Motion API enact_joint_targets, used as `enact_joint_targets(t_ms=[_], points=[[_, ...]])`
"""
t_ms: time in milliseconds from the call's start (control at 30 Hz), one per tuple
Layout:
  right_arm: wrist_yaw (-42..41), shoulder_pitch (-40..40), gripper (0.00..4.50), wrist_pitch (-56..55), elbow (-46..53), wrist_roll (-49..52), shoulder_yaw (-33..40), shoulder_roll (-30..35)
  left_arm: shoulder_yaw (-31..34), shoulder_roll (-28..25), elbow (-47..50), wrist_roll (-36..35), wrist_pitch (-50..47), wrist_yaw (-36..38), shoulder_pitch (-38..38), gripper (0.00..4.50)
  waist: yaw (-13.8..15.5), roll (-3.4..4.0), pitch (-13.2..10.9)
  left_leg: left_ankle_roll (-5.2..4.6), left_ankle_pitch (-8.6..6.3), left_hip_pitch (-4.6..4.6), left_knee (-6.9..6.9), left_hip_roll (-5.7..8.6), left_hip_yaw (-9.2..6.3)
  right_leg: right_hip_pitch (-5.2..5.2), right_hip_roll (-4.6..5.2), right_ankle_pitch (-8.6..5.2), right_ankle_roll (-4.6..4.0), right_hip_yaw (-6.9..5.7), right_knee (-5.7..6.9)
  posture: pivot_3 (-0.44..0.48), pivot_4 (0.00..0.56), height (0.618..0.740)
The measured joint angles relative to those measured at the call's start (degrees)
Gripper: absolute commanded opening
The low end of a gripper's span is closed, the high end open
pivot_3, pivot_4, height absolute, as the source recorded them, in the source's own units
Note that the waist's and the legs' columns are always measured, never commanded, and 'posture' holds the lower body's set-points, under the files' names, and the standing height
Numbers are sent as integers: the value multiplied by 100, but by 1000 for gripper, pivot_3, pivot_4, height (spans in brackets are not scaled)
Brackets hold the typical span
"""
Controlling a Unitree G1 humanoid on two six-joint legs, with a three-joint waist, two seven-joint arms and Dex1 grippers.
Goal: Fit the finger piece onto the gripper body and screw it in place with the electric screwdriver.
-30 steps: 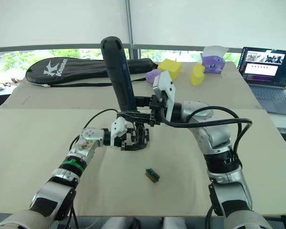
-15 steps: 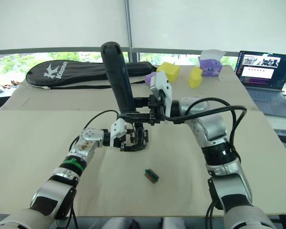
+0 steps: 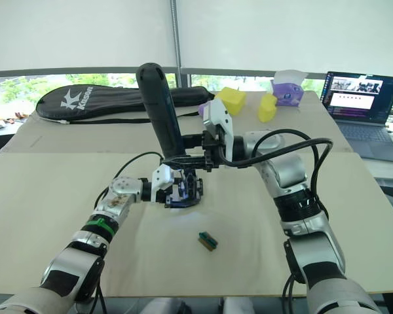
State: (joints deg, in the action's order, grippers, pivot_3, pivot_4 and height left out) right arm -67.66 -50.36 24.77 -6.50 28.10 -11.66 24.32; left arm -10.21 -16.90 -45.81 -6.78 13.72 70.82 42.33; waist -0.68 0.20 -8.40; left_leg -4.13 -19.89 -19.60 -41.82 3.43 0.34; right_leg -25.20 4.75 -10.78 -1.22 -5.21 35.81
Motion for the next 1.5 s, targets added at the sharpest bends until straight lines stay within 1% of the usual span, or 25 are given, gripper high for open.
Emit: enact_joint_targets(t_ms=[467, 667, 767, 800, 933, 1067, 1133, 1167, 1200, 1367, 1500], points=[[25, 40, 1912, -66, 7, -13, -30, 0, 0, -2, 0, 1, 0, -2, 0, 2837, 0, 0, 0, -3, -2, 0, 1, 0, 0, 0, 3, 0, 0, 3, -1, 0, 150, 737], [169, 121, 1912, -11, 362, 50, 175, -18, 0, -10, 4, -6, 23, 8, 0, 2837, 0, -1, -1, -3, -2, -20, 0, 0, 1, -19, 3, 0, 0, 4, -1, 0, 150, 737], [445, 65, 1912, 197, 503, 309, 461, -157, 45, -57, 14, -47, 106, 31, 10, 2837, 0, -2, -2, 0, 1, -81, -8, 6, 5, -94, 6, 1, -1, 7, 23, 0, 150, 737], [537, -28, 1912, 301, 581, 458, 598, -164, 53, -61, 13, -49, 112, 48, 21, 2837, 0, -2, -3, 3, 3, -92, -11, 7, 6, -106, 5, 2, -2, 4, 33, 0, 150, 737], [720, -358, 1912, 748, 1146, 1060, 1052, -153, 54, -67, 1, -44, 105, 62, 31, 2837, -3, -1, -3, 4, 3, -93, -10, 6, 4, -101, 4, 2, -2, -6, 28, 0, 150, 737], [952, -386, 1912, 1247, 1500, 1608, 1154, -264, 54, -81, -2, -34, 91, 54, 36, 2837, -7, -1, -3, 3, 3, -91, -10, 6, 4, -100, 5, 2, -2, -2, 21, 0, 150, 737], [987, -379, 1912, 1429, 1550, 1766, 1154, -258, 53, -84, -13, -34, -25, 72, 72, 3896, -4, -1, -3, 3, 3, -92, -9, 6, 4, -100, 5, 2, -2, -2, 22, 0, 150, 737], [982, -364, 1912, 1486, 1585, 1828, 1154, -256, 41, -132, -35, -10, -137, 118, 93, 4281, -9, -2, -3, 3, 3, -93, -9, 6, 4, -101, 3, 2, -2, -2, 23, 0, 150, 737], [970, -332, 1912, 1508, 1625, 1852, 1155, -236, 41, -221, -75, -4, -216, 178, 93, 4467, -15, -2, -3, 3, 3, -95, -8, 5, 5, -102, 1, 2, -2, -1, 29, 0, 150, 737], [909, -166, 1912, 1715, 1737, 2082, 1219, -149, 66, -589, -35, -4, -386, 418, 84, 4500, -1, -2, -5, 1, 4, -111, -7, 10, 2, -105, 3, 2, -2, -6, 28, 0, 150, 737], [810, 37, 1912, 1825, 1959, 2271, 1207, -80, 74, -985, 381, -49, -454, 806, -46, 4500, 0, -4, -8, -3, 4, -118, -10, 21, -2, -107, 11, 2, -3, -8, 24, 0, 150, 737]])
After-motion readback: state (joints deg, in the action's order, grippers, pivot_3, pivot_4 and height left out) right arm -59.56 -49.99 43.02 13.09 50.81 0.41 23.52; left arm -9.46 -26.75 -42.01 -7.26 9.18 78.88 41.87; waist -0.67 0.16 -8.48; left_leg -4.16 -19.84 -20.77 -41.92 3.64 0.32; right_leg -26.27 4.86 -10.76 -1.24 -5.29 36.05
